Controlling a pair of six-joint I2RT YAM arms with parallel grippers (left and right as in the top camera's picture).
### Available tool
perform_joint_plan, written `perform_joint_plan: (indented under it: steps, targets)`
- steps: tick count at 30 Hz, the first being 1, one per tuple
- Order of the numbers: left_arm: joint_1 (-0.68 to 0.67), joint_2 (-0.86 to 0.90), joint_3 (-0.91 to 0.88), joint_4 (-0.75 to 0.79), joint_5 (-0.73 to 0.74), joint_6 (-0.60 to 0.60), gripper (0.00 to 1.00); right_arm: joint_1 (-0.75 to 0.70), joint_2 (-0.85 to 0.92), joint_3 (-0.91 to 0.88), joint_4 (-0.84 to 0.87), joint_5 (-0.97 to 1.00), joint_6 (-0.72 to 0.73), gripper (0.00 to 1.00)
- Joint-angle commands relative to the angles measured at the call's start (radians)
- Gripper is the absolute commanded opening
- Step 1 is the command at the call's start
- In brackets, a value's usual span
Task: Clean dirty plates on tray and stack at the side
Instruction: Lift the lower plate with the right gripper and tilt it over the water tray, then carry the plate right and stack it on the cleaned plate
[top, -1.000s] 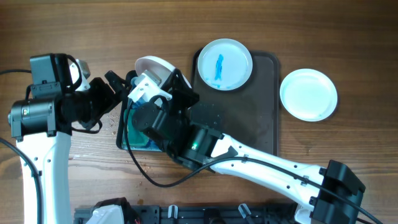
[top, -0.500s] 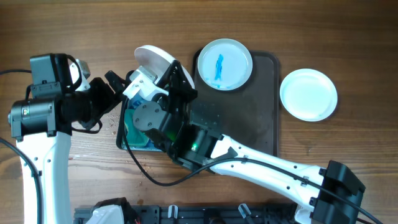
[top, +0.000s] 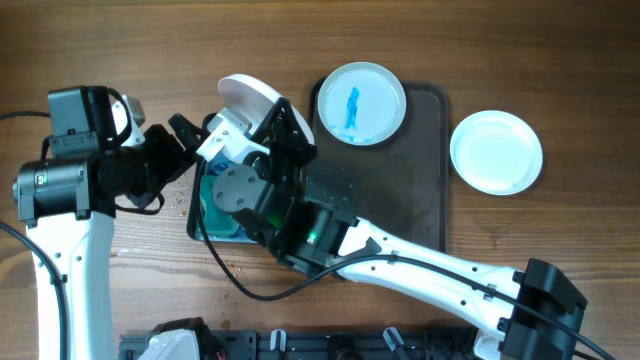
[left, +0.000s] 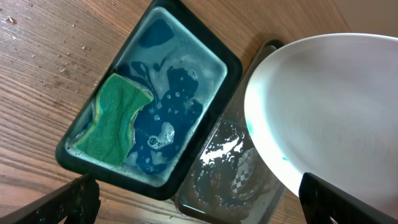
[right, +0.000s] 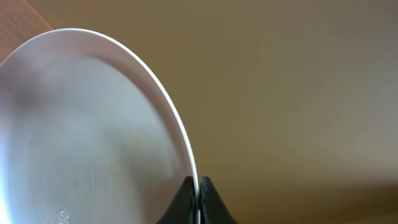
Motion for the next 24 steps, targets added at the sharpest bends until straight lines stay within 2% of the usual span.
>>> perform_joint_plan:
  steps: [1,3,6,10,13,18,21,23,24]
  targets:
    - [0.007,-0.005,0.016,0.000,0.015,0.005,1.00,0.002,-0.027,0.024,0.007,0.025,0.038,0.04]
    - [0.007,-0.005,0.016,0.000,0.016,0.005,1.00,-0.022,-0.027,0.023,-0.003,0.013,0.117,0.04]
    - [0.007,-0.005,0.016,0.000,0.016,0.005,1.00,-0.099,-0.027,0.022,-0.163,-0.085,0.378,0.04]
    - [0.007,-0.005,0.016,0.000,0.016,0.005,1.00,-0.238,-0.029,0.022,-0.507,-0.580,0.760,0.04]
    - [0.007,-0.005,0.016,0.000,0.016,0.005,1.00,-0.327,-0.049,0.022,-0.572,-0.890,0.893,0.04]
    - [0.007,-0.005,0.016,0.000,0.016,0.005,1.00,-0.562,-0.184,0.025,-0.544,-1.414,0.966,0.04]
    - [0.007,-0.005,0.015,0.000,0.016,0.005,1.00,-0.742,-0.277,0.025,-0.572,-1.499,1.073,0.04]
    - [0.007,-0.005,0.015,0.000,0.016,0.005,1.00,-0.985,-0.348,0.025,-0.687,-1.502,1.167,0.04]
    - [0.007,-0.005,0.015,0.000,0.016,0.005,1.00,-1.052,-0.352,0.024,-0.728,-1.502,1.180,0.04]
